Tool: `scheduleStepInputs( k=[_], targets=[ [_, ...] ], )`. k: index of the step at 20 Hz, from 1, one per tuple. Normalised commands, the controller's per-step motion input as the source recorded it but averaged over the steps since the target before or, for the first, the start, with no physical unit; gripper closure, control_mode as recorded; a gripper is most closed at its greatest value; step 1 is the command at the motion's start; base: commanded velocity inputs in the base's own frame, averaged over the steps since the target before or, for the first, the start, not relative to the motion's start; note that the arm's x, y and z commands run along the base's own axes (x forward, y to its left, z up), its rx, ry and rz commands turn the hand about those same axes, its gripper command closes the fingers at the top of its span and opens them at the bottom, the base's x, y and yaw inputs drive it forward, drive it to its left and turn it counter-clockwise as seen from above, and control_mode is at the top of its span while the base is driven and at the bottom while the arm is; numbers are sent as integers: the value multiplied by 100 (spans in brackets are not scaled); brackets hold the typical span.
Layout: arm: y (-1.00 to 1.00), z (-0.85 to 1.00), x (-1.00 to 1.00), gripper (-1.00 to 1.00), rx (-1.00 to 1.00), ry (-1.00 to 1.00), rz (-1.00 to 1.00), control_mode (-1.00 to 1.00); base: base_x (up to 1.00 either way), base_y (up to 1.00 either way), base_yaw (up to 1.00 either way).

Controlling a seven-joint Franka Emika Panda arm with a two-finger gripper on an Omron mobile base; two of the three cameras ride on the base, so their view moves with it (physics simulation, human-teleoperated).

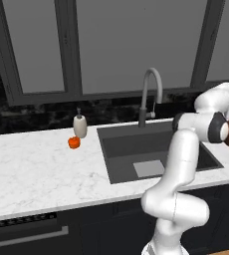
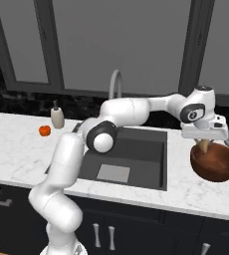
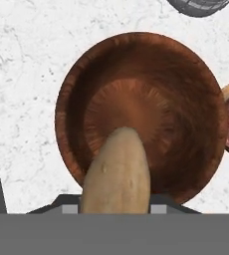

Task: Pick the sweet potato from the sink and place it in the bowl. Then pick the bowl and place it in the microwave. Then close the microwave door and press the start button.

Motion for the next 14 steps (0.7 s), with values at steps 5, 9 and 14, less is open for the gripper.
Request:
scheduleStepInputs(
  k=[5, 9, 14],
  targets=[
    [0, -64, -3, 100, -6, -23, 0, -100, 0, 0, 0],
    [0, -49, 0, 100, -6, -26, 0, -100, 0, 0, 0],
    [0, -42, 0, 100, -4, -20, 0, -100, 0, 0, 0]
  ],
)
